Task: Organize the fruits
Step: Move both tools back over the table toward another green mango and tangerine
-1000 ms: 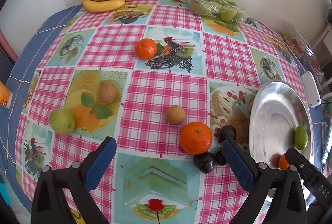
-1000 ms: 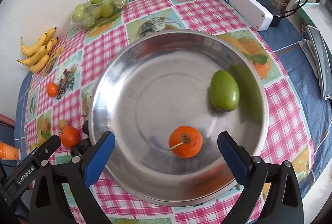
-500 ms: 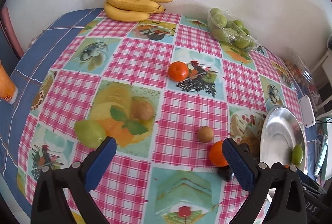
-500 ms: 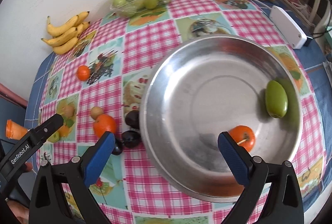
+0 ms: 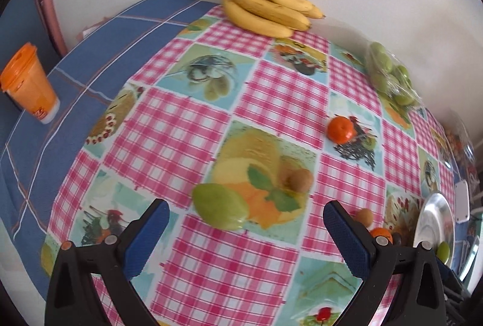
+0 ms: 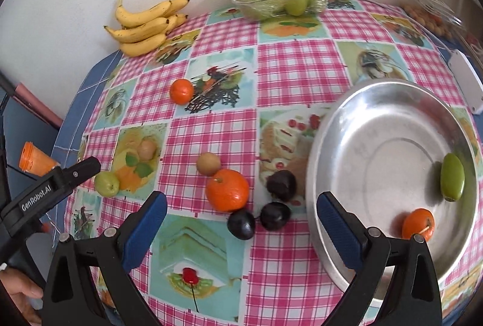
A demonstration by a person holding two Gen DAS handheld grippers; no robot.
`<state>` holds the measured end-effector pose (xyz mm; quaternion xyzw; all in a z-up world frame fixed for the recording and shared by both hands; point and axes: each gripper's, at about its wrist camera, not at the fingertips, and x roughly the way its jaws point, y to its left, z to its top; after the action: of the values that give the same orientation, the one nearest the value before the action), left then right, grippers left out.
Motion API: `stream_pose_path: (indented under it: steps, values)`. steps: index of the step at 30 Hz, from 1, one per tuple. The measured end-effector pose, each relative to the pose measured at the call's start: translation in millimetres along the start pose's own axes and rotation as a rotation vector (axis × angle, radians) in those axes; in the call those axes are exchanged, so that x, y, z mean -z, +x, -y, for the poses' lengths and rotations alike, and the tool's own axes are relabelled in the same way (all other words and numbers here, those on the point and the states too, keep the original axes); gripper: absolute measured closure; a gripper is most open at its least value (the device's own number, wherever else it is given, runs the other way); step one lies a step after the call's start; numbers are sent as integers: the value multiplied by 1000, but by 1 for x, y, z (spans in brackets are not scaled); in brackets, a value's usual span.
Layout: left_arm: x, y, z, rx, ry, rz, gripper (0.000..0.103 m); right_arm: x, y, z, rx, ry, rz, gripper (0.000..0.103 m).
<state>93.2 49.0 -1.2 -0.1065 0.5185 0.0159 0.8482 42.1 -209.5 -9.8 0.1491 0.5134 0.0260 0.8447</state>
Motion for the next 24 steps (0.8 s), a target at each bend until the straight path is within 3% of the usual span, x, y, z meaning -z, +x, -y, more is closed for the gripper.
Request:
stream_pose_path:
  steps: [5,7,9,11,19,20,23,24]
  values:
    - [-3,11,-23,6,-72,-31,0,-3,3,-15,4,-61,9,7]
    - [-3,19,-28,-9,-82,-56,1,-5,6,-21,4,-81,7,14]
    - [-3,26,-31,-12,-90,-77,2,-6,13,-26,13,-99,-4,30]
    - [-3,31,-31,-2,-97,-92,3,-7,20,-29,30,-115,-19,32]
    - [-2,49,-32,1,-100,-158,22,-7,39,-29,69,-136,-68,45]
    - [-1,51,-32,5,-103,-166,24,-7,40,-29,71,-135,-69,51]
    - [0,53,-30,18,-101,-175,35,-7,46,-27,77,-129,-87,54]
    - [0,53,-28,25,-95,-177,43,-6,48,-27,78,-129,-92,54]
